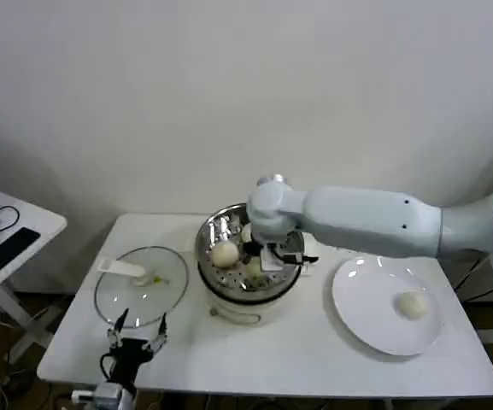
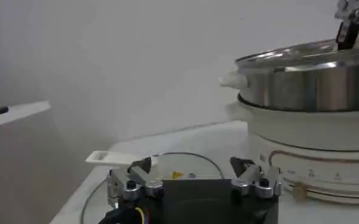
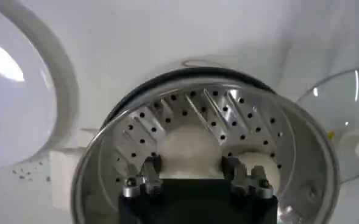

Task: Take steamed baozi put them in steamer then cover it.

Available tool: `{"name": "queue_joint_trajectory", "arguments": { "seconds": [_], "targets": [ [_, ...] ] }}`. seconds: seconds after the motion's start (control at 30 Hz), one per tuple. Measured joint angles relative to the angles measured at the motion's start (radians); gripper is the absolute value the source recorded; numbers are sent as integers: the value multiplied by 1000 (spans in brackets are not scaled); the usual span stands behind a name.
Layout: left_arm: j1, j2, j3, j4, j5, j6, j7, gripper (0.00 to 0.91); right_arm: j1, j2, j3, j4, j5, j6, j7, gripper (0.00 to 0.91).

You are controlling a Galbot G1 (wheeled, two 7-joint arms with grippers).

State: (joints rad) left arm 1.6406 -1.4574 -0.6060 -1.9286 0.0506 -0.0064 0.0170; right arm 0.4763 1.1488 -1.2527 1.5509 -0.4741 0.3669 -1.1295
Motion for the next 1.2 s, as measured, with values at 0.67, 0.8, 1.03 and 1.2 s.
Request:
{"name": "queue_joint_trajectory", "arguments": {
  "seconds": [0.67,0.8,1.03,1.2],
  "targets": [
    [-19,-8,19,12,15,10,-1,907,-38,19,6,6,-42,32,2,705],
    [-23,-10,22,13,18,11,-1,907,-39,22,4,3,-39,34,2,715],
    [-23,-11,22,16,19,11,-1,907,-48,21,-2,0,-39,38,5,907],
    [-21,-12,21,18,17,9,-2,907,-49,14,-5,-2,-41,48,13,907]
  ]
}}
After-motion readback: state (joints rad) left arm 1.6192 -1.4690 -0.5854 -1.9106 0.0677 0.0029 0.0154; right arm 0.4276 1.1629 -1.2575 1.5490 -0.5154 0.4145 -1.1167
